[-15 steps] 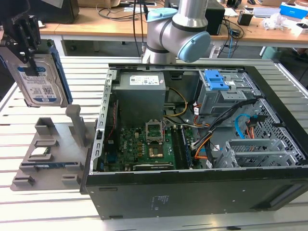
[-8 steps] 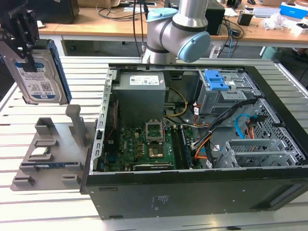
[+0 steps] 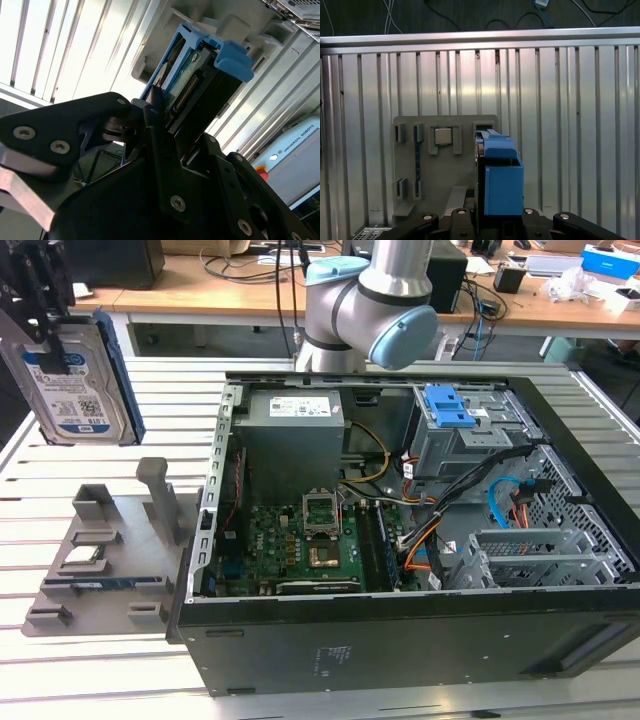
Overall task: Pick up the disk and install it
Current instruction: 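Pick up the disk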
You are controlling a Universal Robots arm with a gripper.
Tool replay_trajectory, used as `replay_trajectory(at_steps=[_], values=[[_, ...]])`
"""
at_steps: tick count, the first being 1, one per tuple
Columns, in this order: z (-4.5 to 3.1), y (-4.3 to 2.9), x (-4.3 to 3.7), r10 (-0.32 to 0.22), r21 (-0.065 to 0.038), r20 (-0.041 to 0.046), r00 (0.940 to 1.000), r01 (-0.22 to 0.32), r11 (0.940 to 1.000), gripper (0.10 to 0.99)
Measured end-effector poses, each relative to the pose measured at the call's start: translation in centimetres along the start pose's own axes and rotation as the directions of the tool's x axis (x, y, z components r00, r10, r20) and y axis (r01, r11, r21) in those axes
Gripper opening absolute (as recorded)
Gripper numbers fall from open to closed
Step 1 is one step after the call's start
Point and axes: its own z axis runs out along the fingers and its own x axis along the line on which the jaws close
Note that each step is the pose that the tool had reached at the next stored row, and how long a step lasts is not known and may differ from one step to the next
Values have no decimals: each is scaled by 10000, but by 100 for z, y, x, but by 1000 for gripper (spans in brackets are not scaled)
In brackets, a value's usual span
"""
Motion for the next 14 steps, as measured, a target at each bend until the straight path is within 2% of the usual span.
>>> replay_trajectory(at_steps=[5,8,14], values=[[-81,-1,2,0,1,1,10000,0,10000,353],[-160,-2,3,0,1,0,10000,0,10000,353],[-250,-2,4,0,0,0,10000,0,10000,353]])
